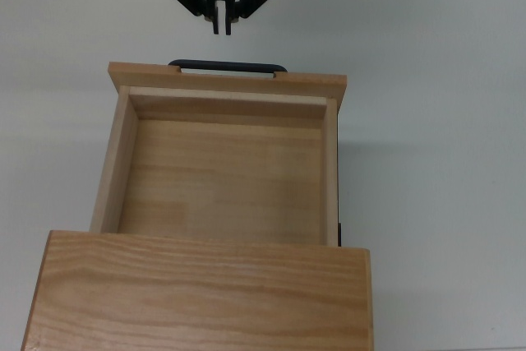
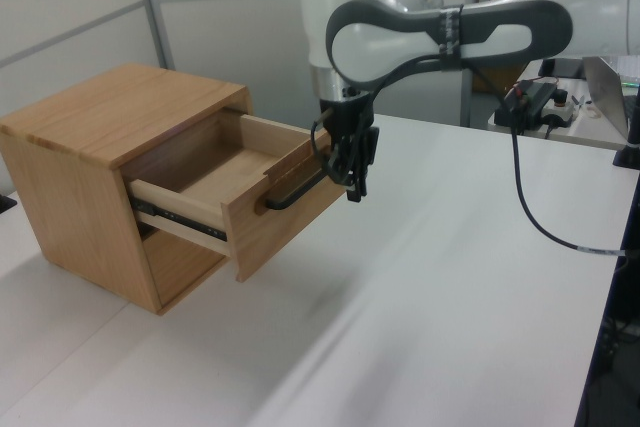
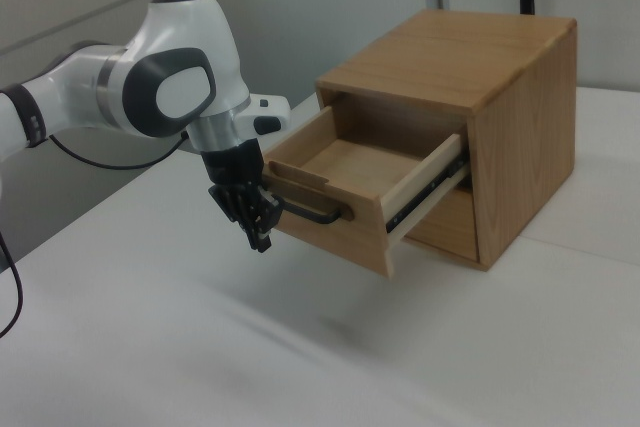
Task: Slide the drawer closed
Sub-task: 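Move the gripper down to the black handle of the open drawer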
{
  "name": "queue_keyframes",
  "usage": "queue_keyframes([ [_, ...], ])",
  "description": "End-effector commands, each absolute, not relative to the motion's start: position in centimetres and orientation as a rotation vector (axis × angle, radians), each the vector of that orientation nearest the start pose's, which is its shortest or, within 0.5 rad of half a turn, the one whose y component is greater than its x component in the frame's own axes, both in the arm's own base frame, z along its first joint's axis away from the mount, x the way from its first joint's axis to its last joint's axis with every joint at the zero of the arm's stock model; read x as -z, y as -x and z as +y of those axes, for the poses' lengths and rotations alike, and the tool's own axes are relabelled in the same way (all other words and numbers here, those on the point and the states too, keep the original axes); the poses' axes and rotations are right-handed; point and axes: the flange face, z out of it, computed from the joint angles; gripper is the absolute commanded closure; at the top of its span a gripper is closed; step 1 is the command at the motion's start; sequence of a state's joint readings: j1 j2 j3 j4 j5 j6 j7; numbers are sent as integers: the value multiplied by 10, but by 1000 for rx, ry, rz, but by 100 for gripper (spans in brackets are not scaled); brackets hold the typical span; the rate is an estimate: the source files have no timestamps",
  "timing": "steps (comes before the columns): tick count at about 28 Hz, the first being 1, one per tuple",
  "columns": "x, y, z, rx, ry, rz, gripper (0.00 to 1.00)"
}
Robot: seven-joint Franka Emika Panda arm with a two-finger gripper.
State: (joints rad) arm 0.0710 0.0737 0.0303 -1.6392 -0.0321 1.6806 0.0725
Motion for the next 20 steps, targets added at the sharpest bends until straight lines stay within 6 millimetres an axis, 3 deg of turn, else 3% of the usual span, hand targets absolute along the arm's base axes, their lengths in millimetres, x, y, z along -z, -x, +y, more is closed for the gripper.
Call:
queue_keyframes([
  [1, -545, -593, 68, -17, 3154, -79, 100],
  [10, -528, -614, 70, 88, 3156, -100, 100],
  [20, -527, -632, 67, 271, 3140, -79, 100],
])
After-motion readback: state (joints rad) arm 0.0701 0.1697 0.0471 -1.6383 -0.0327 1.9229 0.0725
